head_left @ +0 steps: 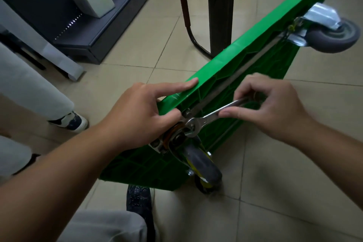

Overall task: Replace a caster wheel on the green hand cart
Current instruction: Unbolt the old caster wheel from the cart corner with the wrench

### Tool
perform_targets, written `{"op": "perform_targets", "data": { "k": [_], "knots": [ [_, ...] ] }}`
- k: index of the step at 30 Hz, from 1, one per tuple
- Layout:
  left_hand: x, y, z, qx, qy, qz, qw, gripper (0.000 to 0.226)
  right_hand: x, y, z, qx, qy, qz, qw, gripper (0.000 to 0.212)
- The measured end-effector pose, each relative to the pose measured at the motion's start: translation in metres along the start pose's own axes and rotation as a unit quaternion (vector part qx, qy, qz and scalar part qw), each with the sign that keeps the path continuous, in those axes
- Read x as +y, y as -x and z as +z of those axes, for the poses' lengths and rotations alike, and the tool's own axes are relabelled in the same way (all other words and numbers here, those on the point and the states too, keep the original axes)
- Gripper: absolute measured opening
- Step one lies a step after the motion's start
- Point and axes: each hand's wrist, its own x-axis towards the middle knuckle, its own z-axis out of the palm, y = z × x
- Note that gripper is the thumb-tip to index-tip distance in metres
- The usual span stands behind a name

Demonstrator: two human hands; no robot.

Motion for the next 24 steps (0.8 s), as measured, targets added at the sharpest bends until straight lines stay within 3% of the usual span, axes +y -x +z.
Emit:
{"op": "perform_targets", "data": {
  "k": [6, 14, 24],
  "knots": [
    [-0.001, -0.002, 0.001, -0.005, 0.004, 0.002, 1.0, 0.061, 0.021, 0.018, 0.035, 0.117, -0.047, 0.063, 0.99, 0.042],
    [-0.004, -0.003, 0.001, -0.012, 0.032, 0.007, 0.999, 0.059, 0.041, 0.03, 0.054, 0.131, -0.068, 0.102, 0.984, 0.04],
    [-0.006, -0.003, 0.003, -0.007, 0.055, 0.017, 0.998, 0.06, 0.041, 0.052, 0.121, 0.171, -0.177, 0.227, 0.942, 0.038]
  ]
}}
